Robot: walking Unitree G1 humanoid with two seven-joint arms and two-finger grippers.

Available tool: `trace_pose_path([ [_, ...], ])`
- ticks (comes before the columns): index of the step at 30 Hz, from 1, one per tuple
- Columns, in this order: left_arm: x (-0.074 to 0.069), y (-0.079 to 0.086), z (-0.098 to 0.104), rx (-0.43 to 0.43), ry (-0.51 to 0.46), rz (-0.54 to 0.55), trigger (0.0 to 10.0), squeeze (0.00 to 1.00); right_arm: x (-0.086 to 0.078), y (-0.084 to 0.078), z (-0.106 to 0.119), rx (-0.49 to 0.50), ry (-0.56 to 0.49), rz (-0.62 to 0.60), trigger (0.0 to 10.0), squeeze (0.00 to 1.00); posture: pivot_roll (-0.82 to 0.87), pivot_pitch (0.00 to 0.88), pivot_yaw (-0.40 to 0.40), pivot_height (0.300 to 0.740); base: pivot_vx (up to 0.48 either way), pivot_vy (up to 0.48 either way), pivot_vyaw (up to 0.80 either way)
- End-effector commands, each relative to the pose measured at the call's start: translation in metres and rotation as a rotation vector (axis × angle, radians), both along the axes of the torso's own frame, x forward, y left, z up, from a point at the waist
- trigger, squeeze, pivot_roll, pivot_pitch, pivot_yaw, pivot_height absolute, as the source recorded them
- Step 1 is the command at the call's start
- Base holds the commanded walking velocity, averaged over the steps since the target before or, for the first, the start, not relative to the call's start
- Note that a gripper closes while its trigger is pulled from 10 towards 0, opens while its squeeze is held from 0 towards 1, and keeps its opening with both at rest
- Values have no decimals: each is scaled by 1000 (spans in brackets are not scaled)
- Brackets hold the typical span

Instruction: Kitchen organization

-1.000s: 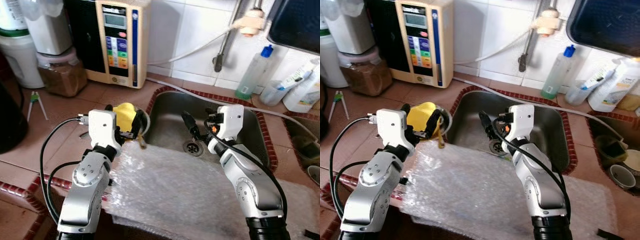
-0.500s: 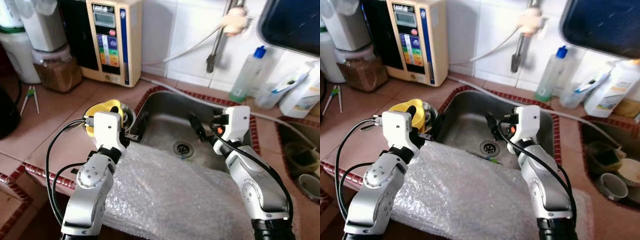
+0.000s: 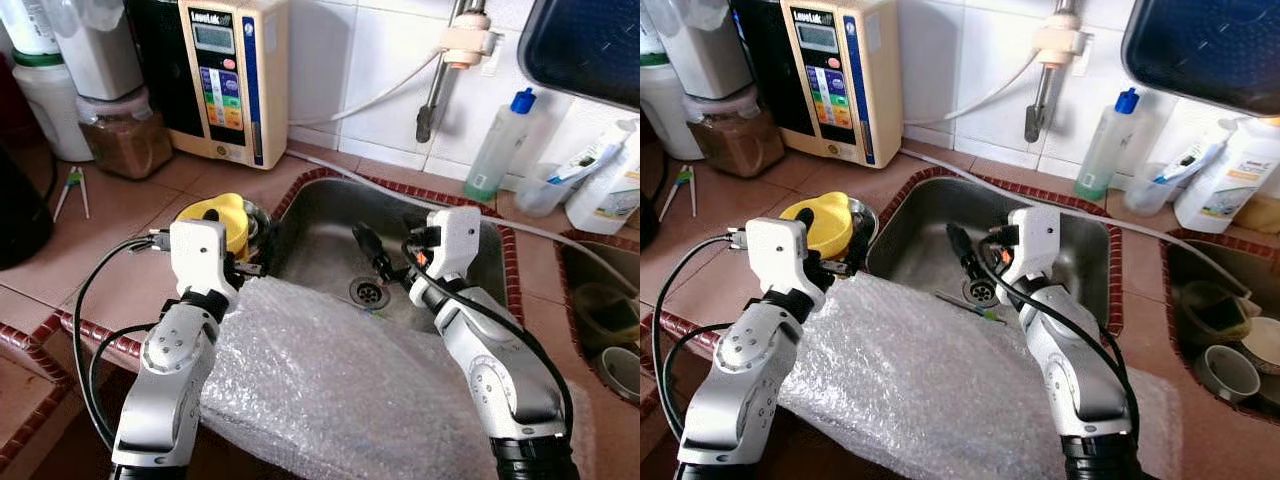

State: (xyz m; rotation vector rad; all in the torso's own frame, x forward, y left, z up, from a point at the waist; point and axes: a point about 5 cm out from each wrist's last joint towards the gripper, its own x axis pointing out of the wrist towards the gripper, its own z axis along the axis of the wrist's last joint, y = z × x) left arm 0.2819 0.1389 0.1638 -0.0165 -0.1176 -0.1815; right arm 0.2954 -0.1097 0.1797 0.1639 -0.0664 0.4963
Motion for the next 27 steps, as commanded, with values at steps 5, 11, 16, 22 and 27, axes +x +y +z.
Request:
trace_pose_path([
  [5, 10, 13, 0, 38, 17, 115, 10000, 0, -2, 7, 17, 30, -44, 55, 10000, 0, -25, 20, -63, 740, 0, 0, 0],
  [11, 17, 27, 4, 54, 23, 151, 10000, 0, -1, 2, 12, -8, -34, 48, 10000, 0, -20, 24, -60, 740, 0, 0, 0],
  [16, 16, 39, -1, 67, 67, 210, 10000, 0, -3, -5, 3, -11, -1, 1, 10000, 0, -14, 34, -52, 740, 0, 0, 0],
  [22, 20, 46, -5, 40, 124, 247, 10000, 0, -11, 5, -3, -68, 17, 82, 10000, 0, -16, 28, -46, 740, 0, 0, 0],
  [27, 25, 52, -14, 43, 194, 270, 10000, 0, -21, 15, -5, -105, 7, 212, 10000, 0, -21, 14, -45, 740, 0, 0, 0],
])
